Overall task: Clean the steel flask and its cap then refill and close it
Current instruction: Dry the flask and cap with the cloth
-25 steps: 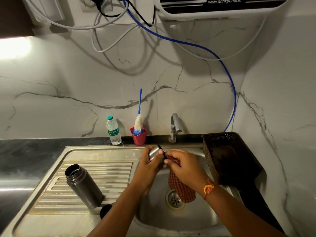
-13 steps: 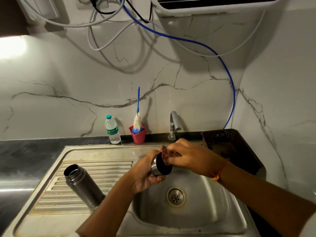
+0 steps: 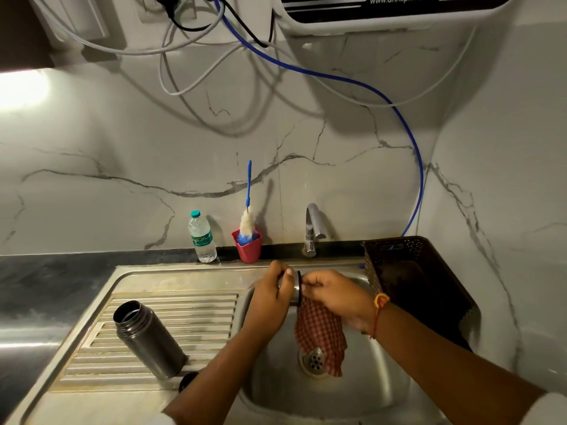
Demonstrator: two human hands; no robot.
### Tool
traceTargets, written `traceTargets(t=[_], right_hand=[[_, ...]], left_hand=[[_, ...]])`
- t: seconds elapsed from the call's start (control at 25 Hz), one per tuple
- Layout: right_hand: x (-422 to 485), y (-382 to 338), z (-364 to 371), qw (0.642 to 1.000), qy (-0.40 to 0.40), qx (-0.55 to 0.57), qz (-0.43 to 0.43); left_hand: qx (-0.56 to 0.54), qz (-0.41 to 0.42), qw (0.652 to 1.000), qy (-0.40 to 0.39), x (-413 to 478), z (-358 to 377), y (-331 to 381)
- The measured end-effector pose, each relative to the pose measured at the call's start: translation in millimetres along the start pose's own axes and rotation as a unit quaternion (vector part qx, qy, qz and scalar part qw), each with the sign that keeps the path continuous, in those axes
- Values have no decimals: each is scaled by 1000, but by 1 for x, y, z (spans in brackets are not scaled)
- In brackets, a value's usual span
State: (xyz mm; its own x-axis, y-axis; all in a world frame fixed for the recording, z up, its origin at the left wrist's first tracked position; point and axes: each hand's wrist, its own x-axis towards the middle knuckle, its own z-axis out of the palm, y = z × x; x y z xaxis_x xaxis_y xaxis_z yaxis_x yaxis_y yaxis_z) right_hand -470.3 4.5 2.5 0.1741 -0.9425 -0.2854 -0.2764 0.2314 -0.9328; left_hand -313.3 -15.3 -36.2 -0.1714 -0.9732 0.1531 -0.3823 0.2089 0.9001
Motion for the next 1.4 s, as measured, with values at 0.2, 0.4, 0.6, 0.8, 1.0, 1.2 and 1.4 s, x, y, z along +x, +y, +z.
traceTargets(t=[0.2,0.4,0.6,0.8,1.0,1.2,1.4], right_hand=[[5,-1,0,935,-8,323,145],[4,3,6,974,-116,195,27],[2,-9,10,833,-77,-495,-233],[18,11,20,650,14,-655,-384],[21,7,39,957,-28,-274,-95],[12,8,34,980,-100,161,66],[13,27,57,923,-51,374,72]], left_hand=[[-6,52,998,-19,-5,-4,-8],[-99,18,995,-2,-5,-11,-15],[-264,-196,941,-72,-7,-11,-13],[-340,-271,890,-138,-2,-30,-10],[-132,-119,984,-29,2,-24,-20],[-68,-42,996,-48,-7,-27,-32],[-122,-55,988,-81,-8,-44,-37]])
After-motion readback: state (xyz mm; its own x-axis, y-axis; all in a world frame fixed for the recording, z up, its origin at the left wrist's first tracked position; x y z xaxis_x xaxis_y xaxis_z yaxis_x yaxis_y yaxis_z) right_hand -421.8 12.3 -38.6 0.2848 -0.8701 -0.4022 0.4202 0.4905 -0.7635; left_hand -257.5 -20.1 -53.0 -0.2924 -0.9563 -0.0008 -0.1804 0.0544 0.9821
